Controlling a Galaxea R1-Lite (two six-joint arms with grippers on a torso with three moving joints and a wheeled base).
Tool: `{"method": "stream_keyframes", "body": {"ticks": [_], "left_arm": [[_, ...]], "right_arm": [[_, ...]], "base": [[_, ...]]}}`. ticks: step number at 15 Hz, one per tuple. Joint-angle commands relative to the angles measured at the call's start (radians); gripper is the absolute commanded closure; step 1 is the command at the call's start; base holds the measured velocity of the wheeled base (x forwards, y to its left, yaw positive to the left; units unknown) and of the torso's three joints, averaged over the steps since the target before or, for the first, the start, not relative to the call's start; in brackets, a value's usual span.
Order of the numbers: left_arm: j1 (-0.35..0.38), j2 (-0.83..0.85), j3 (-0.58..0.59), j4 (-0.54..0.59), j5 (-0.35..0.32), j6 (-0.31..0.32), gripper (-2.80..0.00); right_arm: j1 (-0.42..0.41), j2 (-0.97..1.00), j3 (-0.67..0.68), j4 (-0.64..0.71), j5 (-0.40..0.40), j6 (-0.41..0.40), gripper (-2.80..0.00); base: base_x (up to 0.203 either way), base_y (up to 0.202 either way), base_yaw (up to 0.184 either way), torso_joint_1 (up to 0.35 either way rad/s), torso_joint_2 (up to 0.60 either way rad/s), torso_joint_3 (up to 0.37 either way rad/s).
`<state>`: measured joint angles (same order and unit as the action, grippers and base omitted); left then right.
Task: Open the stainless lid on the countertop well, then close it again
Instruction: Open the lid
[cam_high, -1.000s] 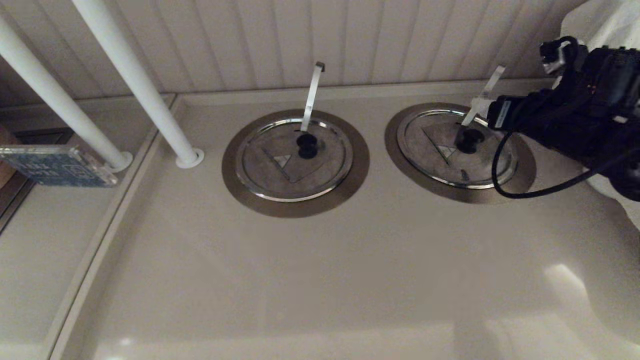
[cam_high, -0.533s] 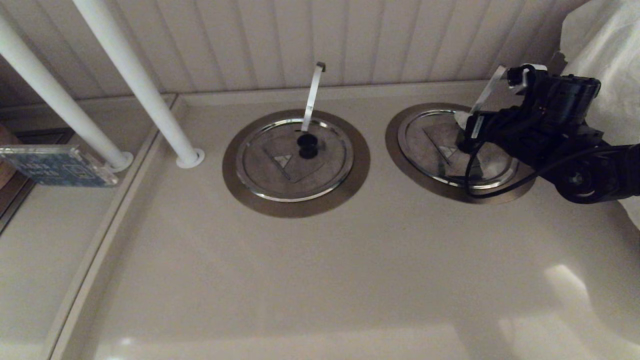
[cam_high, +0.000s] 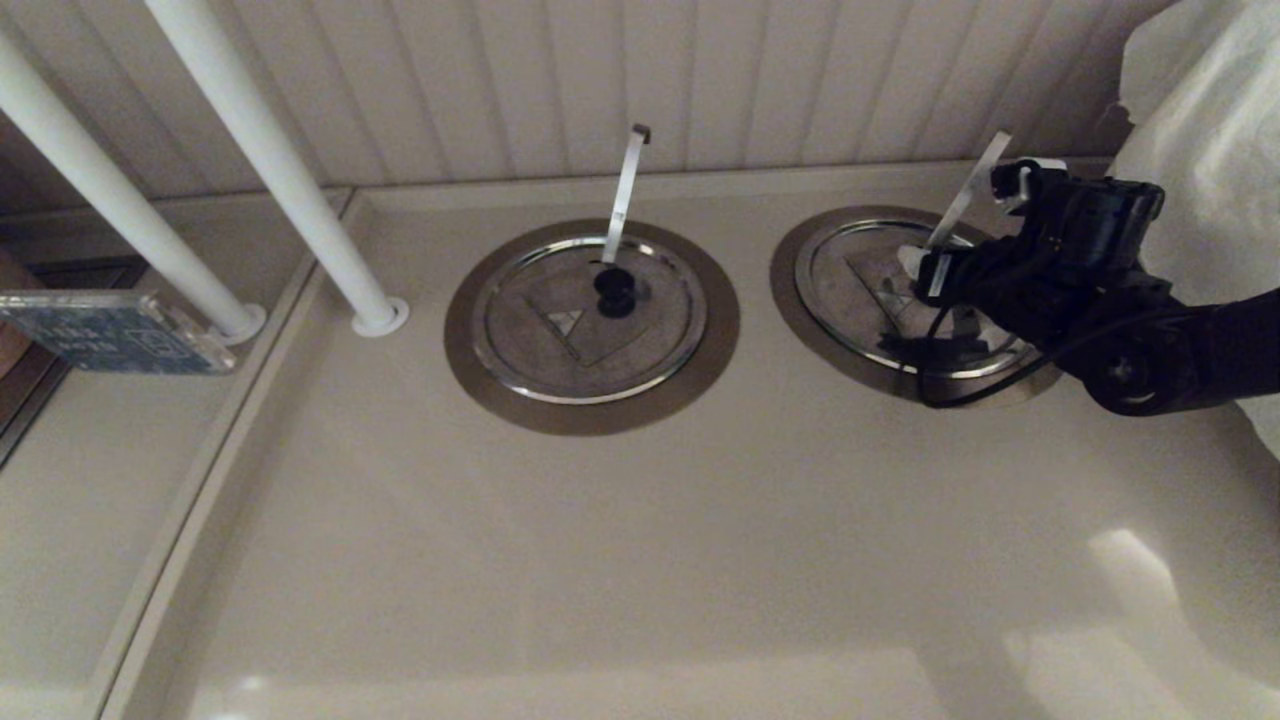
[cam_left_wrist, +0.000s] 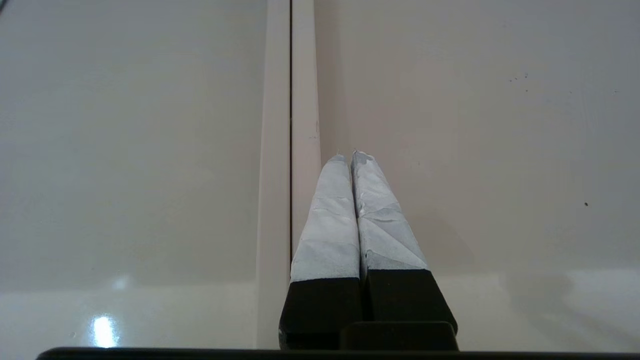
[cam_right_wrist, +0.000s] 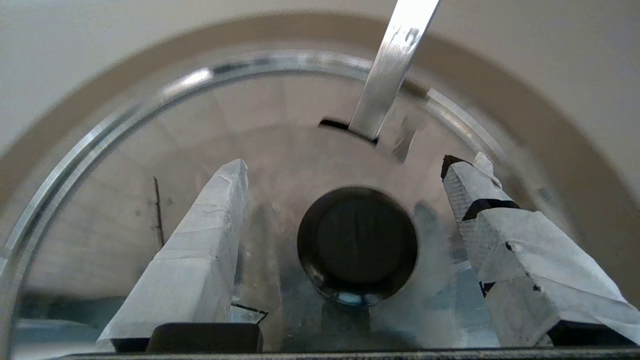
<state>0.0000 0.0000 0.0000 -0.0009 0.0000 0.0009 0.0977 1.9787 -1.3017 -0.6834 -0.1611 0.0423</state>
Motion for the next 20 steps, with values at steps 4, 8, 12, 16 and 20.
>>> {"method": "stream_keyframes", "body": {"ticks": [4, 8, 12, 16, 20], "left_arm": [[0.0, -0.002, 0.0, 0.001, 0.0, 0.001, 0.0], [0.0, -0.001, 0.0, 0.0, 0.0, -0.001, 0.0], [0.0, -0.002, 0.0, -0.001, 0.0, 0.001, 0.0], [0.0, 0.0, 0.0, 0.001, 0.0, 0.001, 0.0], [0.0, 0.0, 0.0, 0.0, 0.0, 0.0, 0.0]], "right_arm": [[0.005, 0.009, 0.0, -0.004, -0.002, 0.001, -2.8], [0.019, 0.0, 0.01, -0.003, -0.002, 0.002, -2.8], [0.036, -0.022, 0.024, -0.002, -0.002, 0.004, -2.8], [0.039, -0.027, 0.022, -0.002, -0.003, 0.007, -2.8], [0.04, -0.051, 0.024, -0.001, -0.002, 0.012, -2.8]], "base": [[0.0, 0.0, 0.0, 0.0, 0.0, 0.0], [0.0, 0.0, 0.0, 0.0, 0.0, 0.0], [0.0, 0.0, 0.0, 0.0, 0.0, 0.0], [0.0, 0.0, 0.0, 0.0, 0.0, 0.0], [0.0, 0.0, 0.0, 0.0, 0.0, 0.0]]}}
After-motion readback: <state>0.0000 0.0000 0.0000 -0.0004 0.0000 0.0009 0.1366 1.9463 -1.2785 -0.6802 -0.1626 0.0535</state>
